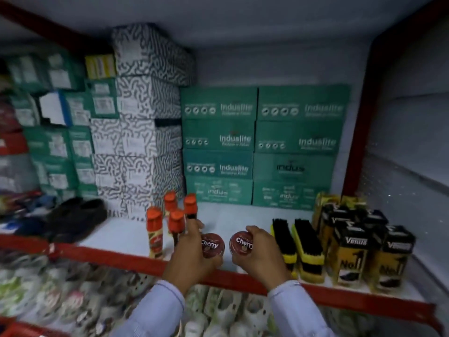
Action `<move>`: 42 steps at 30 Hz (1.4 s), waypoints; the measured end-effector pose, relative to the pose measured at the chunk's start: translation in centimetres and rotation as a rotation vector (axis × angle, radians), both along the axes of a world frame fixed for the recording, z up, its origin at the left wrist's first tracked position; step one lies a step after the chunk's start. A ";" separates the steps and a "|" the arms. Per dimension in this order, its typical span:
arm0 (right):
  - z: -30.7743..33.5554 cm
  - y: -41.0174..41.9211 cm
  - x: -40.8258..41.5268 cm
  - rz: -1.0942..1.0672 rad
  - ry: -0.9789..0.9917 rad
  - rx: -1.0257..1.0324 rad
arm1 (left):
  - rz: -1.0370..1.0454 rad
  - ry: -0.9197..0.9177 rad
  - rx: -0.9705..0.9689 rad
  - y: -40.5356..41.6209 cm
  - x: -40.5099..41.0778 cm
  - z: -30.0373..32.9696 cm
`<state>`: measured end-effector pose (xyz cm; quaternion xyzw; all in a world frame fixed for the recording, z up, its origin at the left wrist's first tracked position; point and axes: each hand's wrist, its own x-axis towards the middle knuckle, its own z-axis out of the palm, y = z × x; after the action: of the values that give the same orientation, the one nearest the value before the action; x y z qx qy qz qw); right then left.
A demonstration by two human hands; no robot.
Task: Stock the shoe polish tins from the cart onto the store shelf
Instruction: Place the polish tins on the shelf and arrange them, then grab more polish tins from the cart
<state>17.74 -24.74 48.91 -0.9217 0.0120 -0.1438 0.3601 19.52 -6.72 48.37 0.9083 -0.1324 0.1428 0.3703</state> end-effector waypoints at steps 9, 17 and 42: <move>-4.4 -1.1 10.4 -0.064 0.164 -0.117 | 0.014 0.153 0.127 -3.4 9.9 -2.0; -3.4 -1.5 9.6 0.038 0.160 -0.163 | 0.026 0.125 0.235 -3.5 9.6 -2.6; -42.0 5.0 -21.0 0.339 0.654 -0.409 | -0.206 0.698 0.679 5.0 -24.4 -44.3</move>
<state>-3.23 -19.74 6.91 -0.9602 -0.0550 0.2183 0.1656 -4.91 -1.70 4.07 0.9535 -0.1284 -0.2582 0.0883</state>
